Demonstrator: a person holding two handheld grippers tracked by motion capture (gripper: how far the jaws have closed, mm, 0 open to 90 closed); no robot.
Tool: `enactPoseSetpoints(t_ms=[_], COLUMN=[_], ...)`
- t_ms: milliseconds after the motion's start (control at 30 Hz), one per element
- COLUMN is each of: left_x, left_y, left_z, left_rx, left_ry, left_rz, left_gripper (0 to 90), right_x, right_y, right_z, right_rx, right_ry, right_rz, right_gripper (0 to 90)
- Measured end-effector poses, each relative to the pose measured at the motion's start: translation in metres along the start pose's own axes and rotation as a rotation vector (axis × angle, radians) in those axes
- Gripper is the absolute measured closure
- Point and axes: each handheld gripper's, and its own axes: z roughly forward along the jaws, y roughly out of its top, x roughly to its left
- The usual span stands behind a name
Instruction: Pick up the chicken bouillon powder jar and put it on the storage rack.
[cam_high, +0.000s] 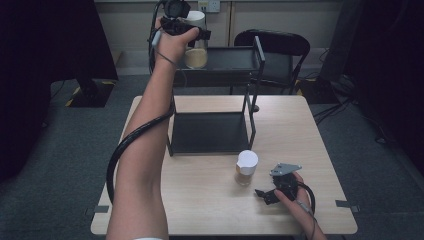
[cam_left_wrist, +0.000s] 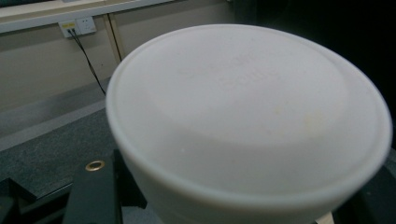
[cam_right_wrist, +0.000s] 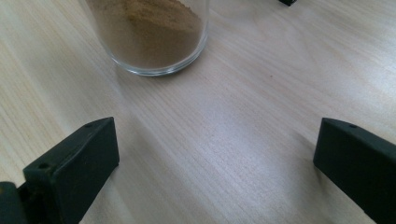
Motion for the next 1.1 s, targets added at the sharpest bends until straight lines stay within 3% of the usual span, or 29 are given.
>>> enactPoseSetpoints(t_ms=[200, 400, 667, 767, 867, 1100], left_x=[-0.002, -0.005, -0.006, -0.009, -0.013, -0.015], left_y=[-0.004, -0.004, -0.009, -0.009, -0.013, -0.030], left_z=[0.008, 0.008, 0.007, 0.008, 0.008, 0.002], left_rx=[-0.011, -0.007, -0.017, -0.013, -0.020, -0.049], left_ry=[0.017, 0.016, 0.024, 0.039, 0.050, 0.040], left_rz=[-0.004, 0.040, 0.020, 0.005, -0.024, -0.049], left_gripper=[34.9, 34.7, 34.1, 26.1, 9.0, 0.3], right_x=[0.000, 0.000, 0.000, 0.000, 0.000, 0.000], right_y=[0.000, 0.000, 0.000, 0.000, 0.000, 0.000], right_z=[0.000, 0.000, 0.000, 0.000, 0.000, 0.000], right_rx=[0.000, 0.000, 0.000, 0.000, 0.000, 0.000], right_ry=[0.000, 0.000, -0.001, 0.000, 0.000, -0.001], right_rz=[0.000, 0.002, 0.002, 0.003, 0.003, 0.002], right_gripper=[0.0, 0.0, 0.0, 0.0, 0.0, 0.0])
